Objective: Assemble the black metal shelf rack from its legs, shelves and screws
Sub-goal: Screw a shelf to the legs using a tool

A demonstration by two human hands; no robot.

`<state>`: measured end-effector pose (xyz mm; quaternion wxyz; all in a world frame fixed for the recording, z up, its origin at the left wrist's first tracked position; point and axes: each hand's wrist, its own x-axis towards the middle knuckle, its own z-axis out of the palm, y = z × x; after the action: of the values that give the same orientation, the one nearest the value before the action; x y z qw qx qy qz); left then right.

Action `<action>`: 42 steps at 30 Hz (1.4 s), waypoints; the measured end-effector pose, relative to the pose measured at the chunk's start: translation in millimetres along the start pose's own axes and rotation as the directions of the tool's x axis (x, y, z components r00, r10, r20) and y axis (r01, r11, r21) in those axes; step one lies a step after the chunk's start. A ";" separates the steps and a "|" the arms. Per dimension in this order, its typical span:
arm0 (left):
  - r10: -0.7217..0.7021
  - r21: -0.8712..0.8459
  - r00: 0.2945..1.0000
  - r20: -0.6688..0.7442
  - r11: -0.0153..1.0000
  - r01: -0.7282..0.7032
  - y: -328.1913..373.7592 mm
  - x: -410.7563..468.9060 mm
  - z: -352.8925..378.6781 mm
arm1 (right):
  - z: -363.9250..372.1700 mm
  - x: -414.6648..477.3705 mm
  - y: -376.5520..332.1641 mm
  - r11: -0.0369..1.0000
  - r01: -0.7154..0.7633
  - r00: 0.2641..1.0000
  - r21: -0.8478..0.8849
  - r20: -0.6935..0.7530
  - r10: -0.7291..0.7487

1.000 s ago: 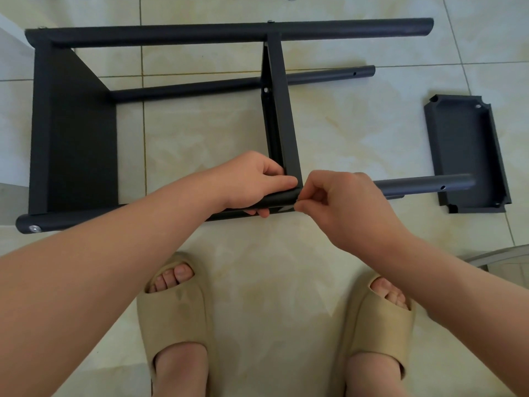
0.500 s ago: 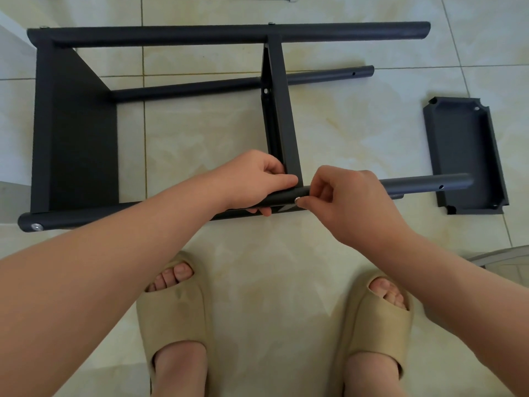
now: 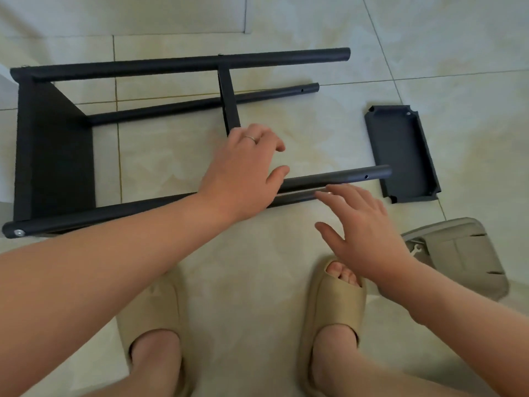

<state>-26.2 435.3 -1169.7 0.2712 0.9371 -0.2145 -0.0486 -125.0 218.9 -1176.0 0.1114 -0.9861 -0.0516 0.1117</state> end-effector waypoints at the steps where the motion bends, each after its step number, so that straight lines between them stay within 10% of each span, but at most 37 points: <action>1: 0.071 0.023 0.997 0.039 0.997 -0.072 11.5 1.8 1.4 | -1.9 -10.0 10.0 0.999 -0.038 0.999 -0.021 0.006 0.038; 10: 0.351 0.170 0.774 0.528 0.849 -0.501 99.7 34.6 40.3 | -9.3 -99.3 112.0 0.936 -0.353 0.933 -0.003 0.072 0.352; 21: 0.452 0.109 0.535 0.714 0.683 -0.723 176.8 46.7 143.2 | 32.6 -96.3 195.2 0.780 -0.600 0.786 0.175 0.308 0.536; 42: 0.486 0.172 0.697 0.528 0.742 -0.648 157.1 19.9 187.2 | 100.8 -67.3 211.0 0.875 -0.441 0.671 -0.199 0.574 0.469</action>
<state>-106.1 216.0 -1244.9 0.0470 0.8163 -0.5589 -0.1379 -197.4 26.7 -1306.5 0.0361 -0.8807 0.1600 0.4443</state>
